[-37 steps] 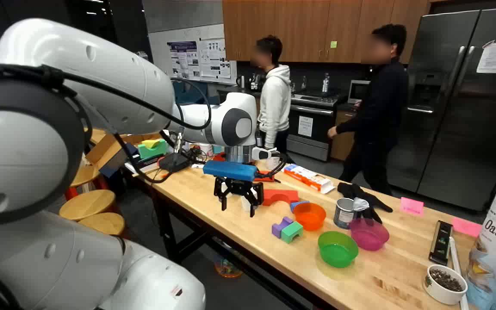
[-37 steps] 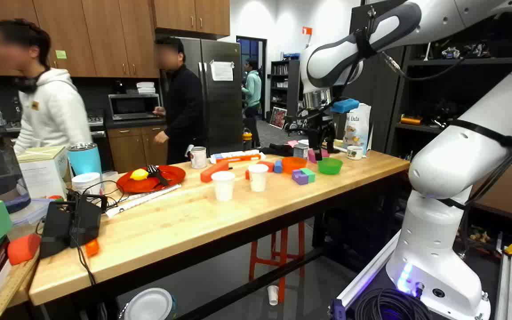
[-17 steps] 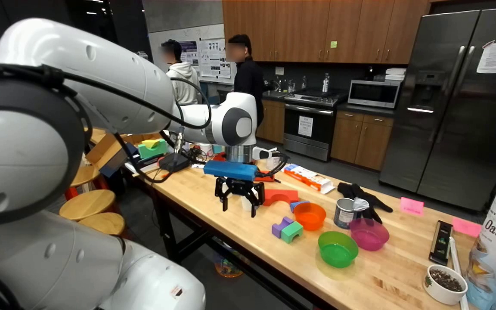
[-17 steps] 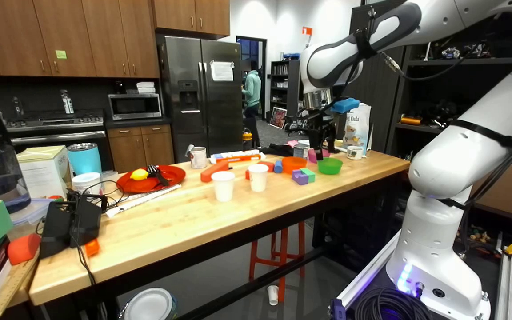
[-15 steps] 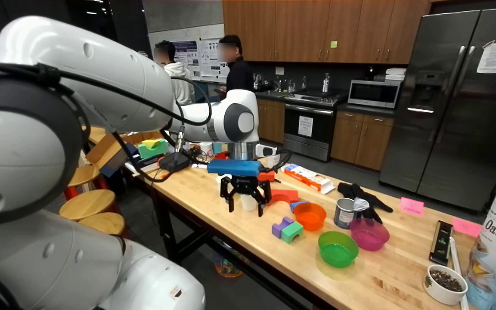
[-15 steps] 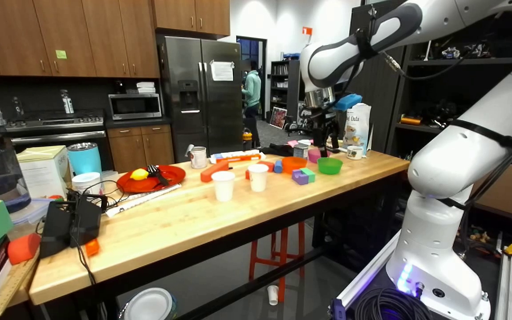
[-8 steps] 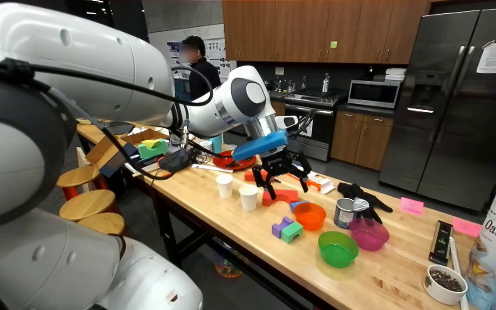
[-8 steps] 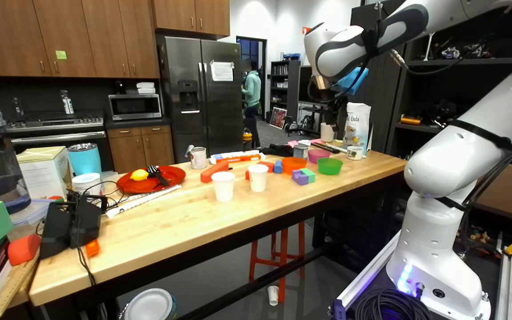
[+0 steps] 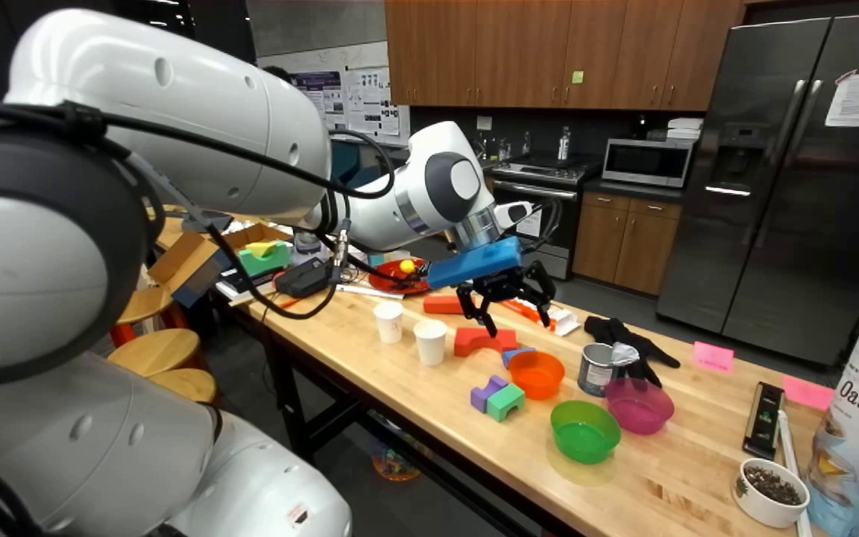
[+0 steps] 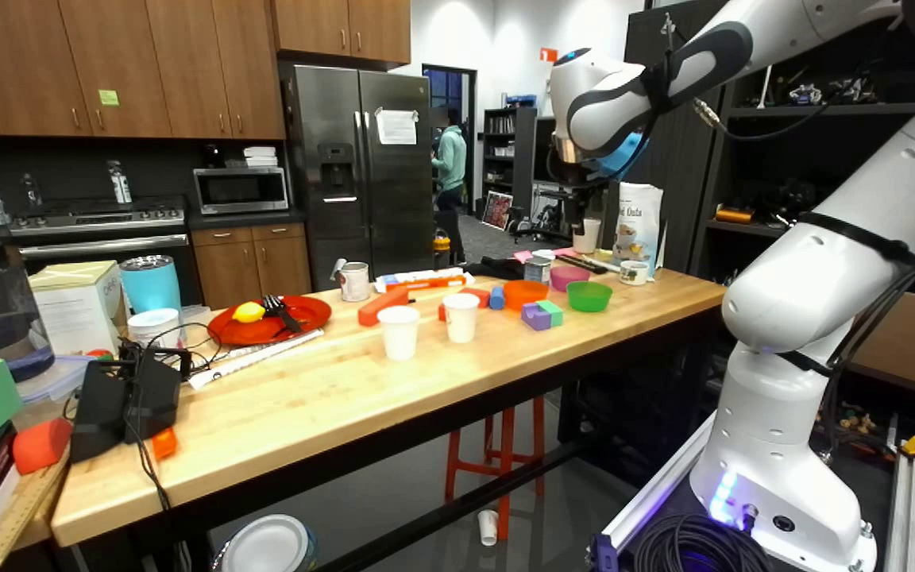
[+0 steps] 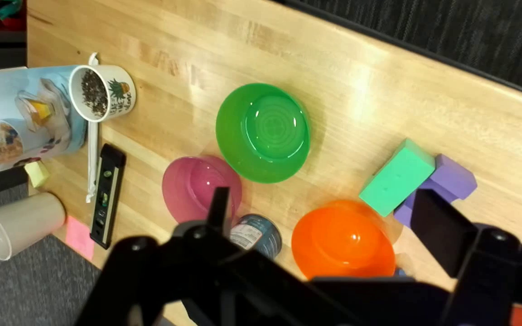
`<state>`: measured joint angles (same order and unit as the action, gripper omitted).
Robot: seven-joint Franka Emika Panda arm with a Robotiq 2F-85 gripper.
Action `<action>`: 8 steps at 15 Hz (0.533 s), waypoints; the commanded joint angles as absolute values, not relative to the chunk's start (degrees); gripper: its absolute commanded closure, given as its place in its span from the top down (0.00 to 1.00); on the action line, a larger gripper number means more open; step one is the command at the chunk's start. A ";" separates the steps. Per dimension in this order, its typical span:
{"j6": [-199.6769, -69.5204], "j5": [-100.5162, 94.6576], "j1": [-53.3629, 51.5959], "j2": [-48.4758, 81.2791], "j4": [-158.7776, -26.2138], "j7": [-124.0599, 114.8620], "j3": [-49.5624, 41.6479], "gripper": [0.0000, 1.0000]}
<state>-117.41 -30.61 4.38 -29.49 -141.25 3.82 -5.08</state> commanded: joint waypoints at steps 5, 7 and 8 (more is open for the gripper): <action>-128.02 -28.49 5.20 -25.72 -143.26 4.59 -5.36 1.00; -129.80 -27.79 5.17 -24.92 -143.61 5.05 -5.44 1.00; -130.66 -27.54 5.16 -24.42 -143.61 5.47 -5.53 1.00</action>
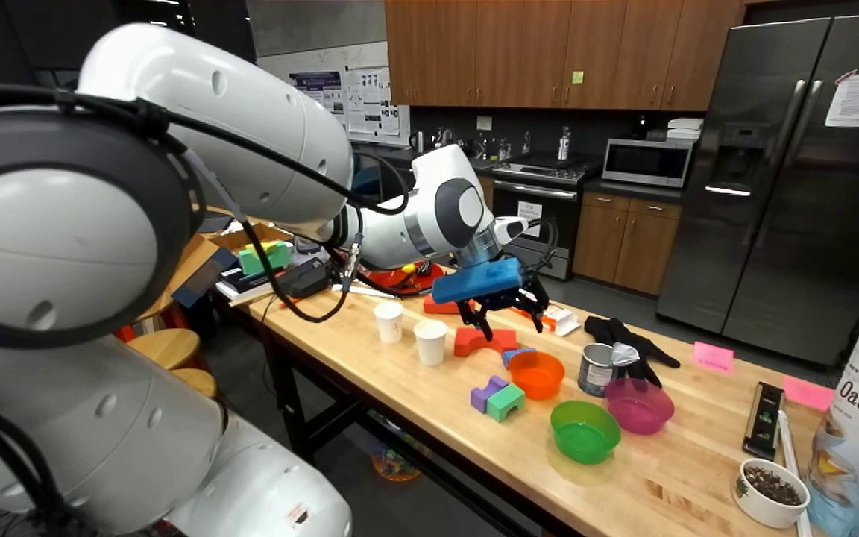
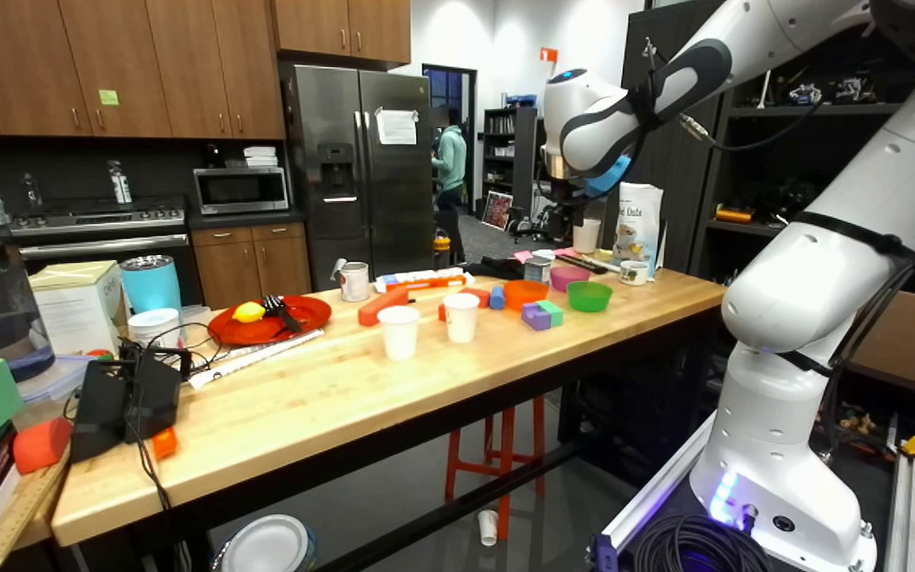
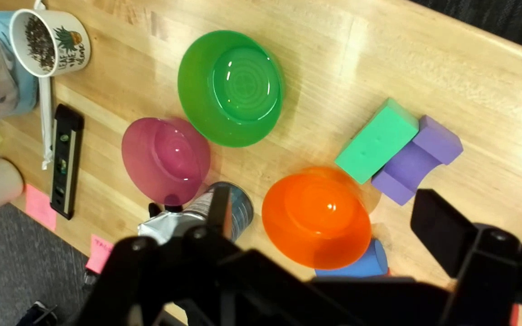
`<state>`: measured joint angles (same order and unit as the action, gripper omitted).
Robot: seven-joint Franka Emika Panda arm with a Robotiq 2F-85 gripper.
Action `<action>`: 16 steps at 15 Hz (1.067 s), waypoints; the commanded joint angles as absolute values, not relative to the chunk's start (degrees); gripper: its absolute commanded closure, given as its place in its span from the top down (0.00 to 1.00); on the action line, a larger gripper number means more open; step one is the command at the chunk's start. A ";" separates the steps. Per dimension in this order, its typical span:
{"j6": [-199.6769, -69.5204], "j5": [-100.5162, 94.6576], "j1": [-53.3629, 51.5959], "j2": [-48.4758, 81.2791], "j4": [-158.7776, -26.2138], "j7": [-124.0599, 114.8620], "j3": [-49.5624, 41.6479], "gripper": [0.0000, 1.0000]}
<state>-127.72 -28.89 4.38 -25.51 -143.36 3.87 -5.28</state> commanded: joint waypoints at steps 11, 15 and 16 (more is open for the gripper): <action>-133.97 -38.49 5.81 -22.14 -133.13 12.71 -5.88 1.00; -139.76 -33.05 3.99 -17.38 -124.98 26.04 -10.26 1.00; -141.83 -32.58 4.07 -16.58 -123.49 29.10 -10.69 1.00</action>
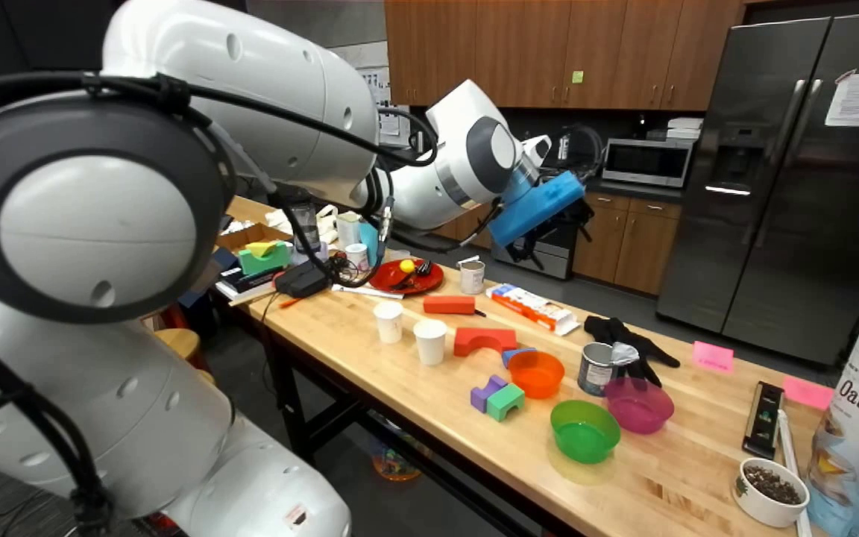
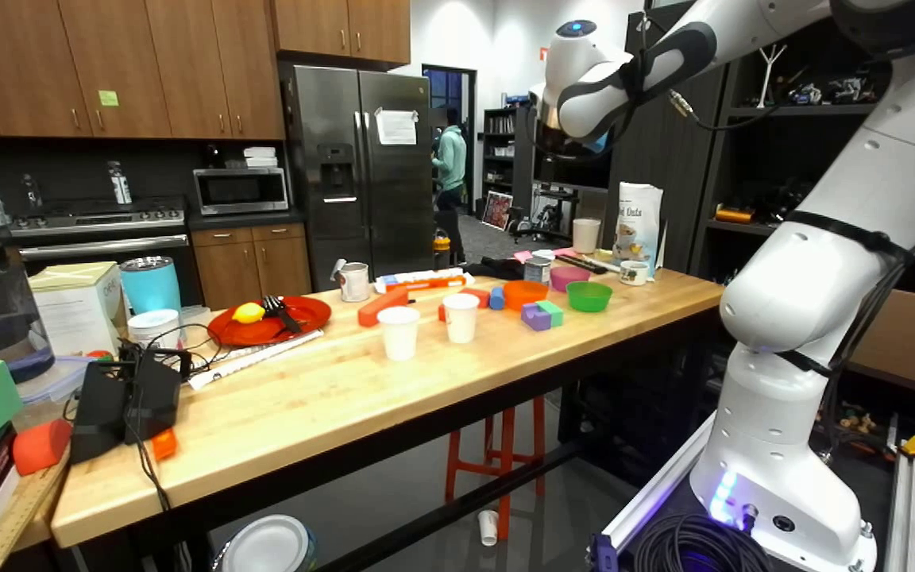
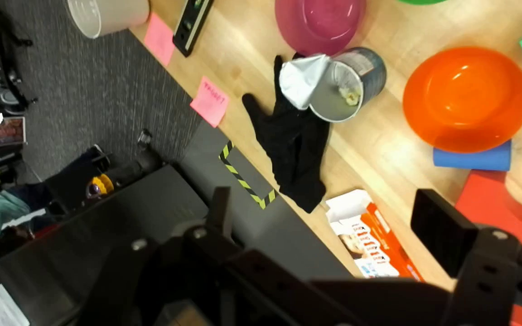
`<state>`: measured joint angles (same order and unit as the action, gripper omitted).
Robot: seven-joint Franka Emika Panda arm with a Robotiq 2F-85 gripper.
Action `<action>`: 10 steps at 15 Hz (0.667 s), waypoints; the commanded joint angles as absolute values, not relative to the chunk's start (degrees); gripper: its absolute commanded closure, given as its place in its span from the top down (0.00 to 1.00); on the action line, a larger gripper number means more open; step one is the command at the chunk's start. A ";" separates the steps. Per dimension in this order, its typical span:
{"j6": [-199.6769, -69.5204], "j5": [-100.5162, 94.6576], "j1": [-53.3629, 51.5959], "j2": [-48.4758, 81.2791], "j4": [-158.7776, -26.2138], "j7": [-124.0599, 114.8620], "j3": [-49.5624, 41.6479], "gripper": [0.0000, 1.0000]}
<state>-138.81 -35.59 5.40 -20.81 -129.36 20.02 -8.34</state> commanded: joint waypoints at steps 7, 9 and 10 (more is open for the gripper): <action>-141.64 -16.09 3.56 -3.33 -106.54 57.22 -13.34 1.00; -138.09 -7.00 3.73 0.96 -101.98 66.45 -12.31 1.00; -136.10 -3.42 4.34 2.83 -99.79 70.36 -11.62 1.00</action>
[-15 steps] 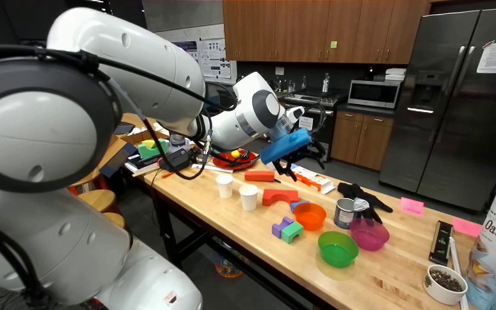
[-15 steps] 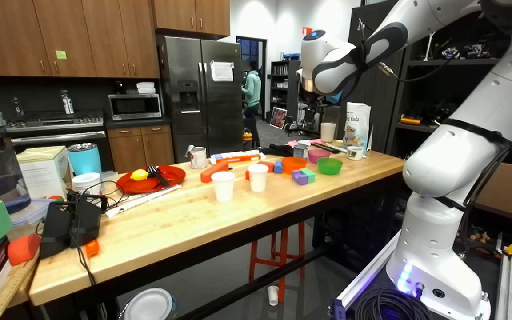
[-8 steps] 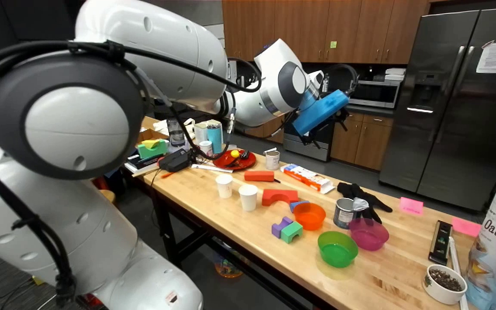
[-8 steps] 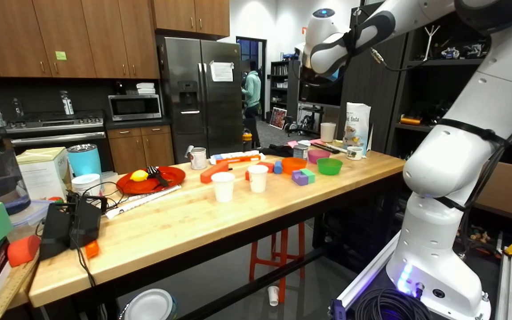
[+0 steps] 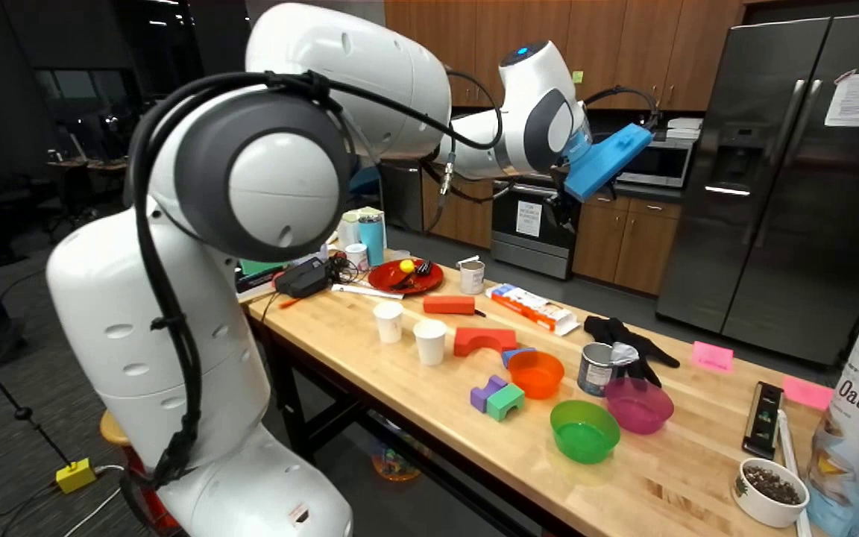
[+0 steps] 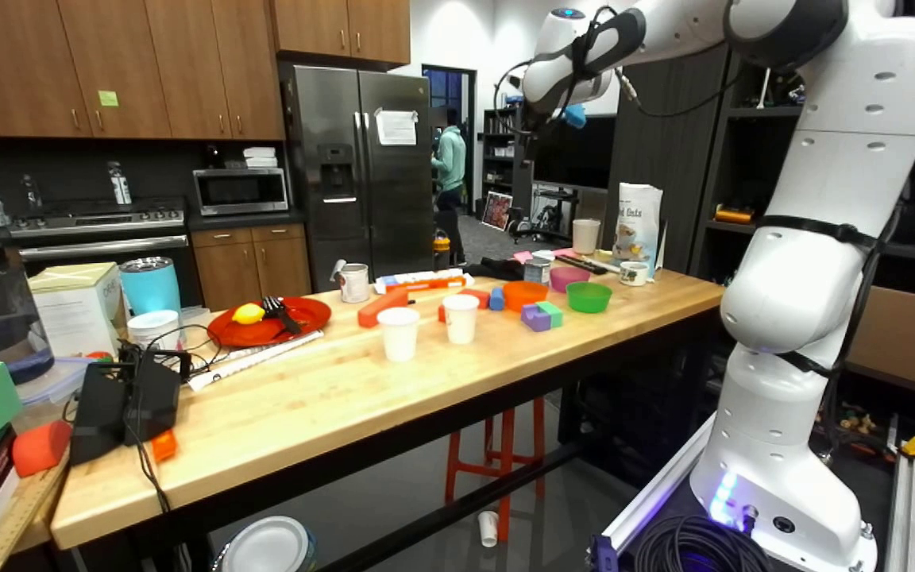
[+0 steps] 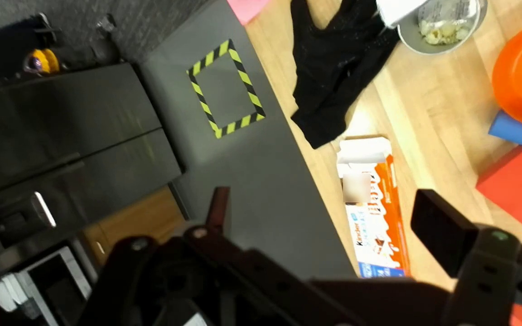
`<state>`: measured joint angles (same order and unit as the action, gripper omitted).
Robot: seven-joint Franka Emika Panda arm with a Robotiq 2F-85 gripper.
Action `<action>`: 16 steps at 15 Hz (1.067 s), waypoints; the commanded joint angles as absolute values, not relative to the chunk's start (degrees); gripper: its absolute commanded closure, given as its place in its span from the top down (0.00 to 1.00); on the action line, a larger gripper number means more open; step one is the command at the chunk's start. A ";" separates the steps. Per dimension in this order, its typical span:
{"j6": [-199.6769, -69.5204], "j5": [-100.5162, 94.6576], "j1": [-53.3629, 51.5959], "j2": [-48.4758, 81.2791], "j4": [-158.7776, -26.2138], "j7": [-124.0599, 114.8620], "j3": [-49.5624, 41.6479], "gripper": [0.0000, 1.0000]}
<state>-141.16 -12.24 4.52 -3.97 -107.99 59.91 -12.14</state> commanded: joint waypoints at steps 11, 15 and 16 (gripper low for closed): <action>-111.94 3.67 6.29 11.42 -90.93 82.10 -3.83 1.00; -106.23 10.06 5.56 13.21 -91.85 80.46 -0.65 1.00; -105.11 11.42 5.25 13.71 -91.69 80.40 0.12 1.00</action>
<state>-108.50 7.66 5.32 12.73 -91.95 80.55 -1.88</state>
